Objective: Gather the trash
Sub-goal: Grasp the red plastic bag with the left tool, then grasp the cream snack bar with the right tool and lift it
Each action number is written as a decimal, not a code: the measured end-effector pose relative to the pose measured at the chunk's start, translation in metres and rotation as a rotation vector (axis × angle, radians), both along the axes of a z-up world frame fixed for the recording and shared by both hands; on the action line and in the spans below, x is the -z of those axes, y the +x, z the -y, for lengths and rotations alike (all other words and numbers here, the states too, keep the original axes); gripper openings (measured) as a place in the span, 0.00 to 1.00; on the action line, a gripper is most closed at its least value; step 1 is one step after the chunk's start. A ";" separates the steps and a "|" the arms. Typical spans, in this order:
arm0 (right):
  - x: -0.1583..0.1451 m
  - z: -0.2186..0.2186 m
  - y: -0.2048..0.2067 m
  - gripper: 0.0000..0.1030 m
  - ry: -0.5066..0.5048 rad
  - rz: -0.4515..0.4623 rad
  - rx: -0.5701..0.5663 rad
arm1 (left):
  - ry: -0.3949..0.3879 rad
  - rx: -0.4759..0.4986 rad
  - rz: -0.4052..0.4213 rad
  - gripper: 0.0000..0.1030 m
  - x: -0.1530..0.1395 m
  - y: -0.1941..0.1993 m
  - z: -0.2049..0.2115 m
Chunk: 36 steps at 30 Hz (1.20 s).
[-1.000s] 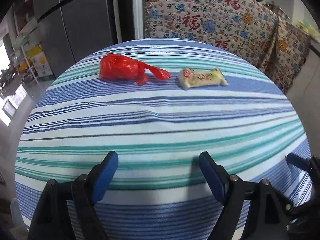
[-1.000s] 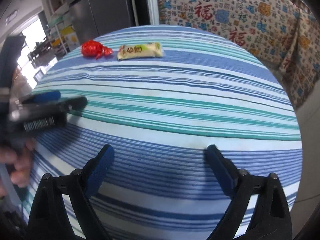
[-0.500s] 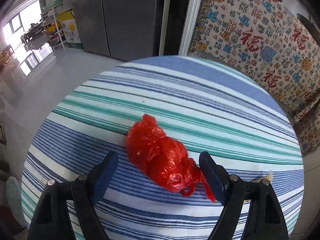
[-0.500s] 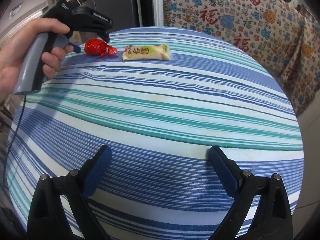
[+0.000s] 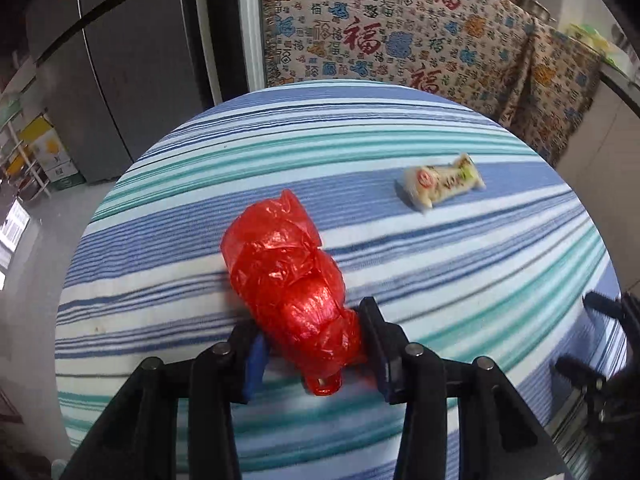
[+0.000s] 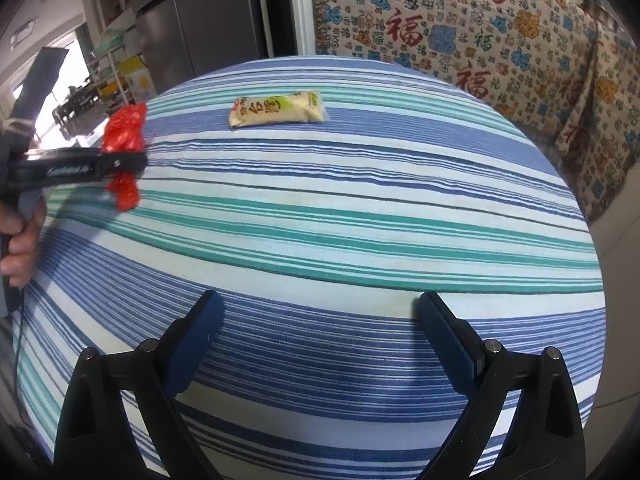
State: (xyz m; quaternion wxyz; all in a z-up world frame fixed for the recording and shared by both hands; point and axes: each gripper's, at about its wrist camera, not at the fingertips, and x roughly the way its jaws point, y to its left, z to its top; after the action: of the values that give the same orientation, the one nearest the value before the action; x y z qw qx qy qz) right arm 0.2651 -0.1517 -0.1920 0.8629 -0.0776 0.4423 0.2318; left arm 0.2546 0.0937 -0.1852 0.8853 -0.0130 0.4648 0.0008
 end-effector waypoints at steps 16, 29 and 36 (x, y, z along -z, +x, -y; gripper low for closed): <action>-0.012 -0.058 0.094 0.83 0.303 -0.178 0.185 | 0.006 -0.051 0.007 0.69 0.005 -0.014 -0.025; -0.013 -0.123 0.146 0.19 0.153 -0.132 0.177 | 0.002 -0.048 0.017 0.69 0.006 -0.009 -0.021; -0.018 -0.065 0.072 0.19 -0.041 -0.102 -0.084 | -0.089 0.124 0.055 0.68 0.006 -0.012 0.006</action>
State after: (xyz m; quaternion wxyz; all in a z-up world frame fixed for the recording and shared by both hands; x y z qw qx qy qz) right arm 0.3367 -0.0869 -0.1744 0.8269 -0.1019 0.4868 0.2624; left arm 0.2429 0.0873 -0.1914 0.8946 -0.0235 0.4399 -0.0748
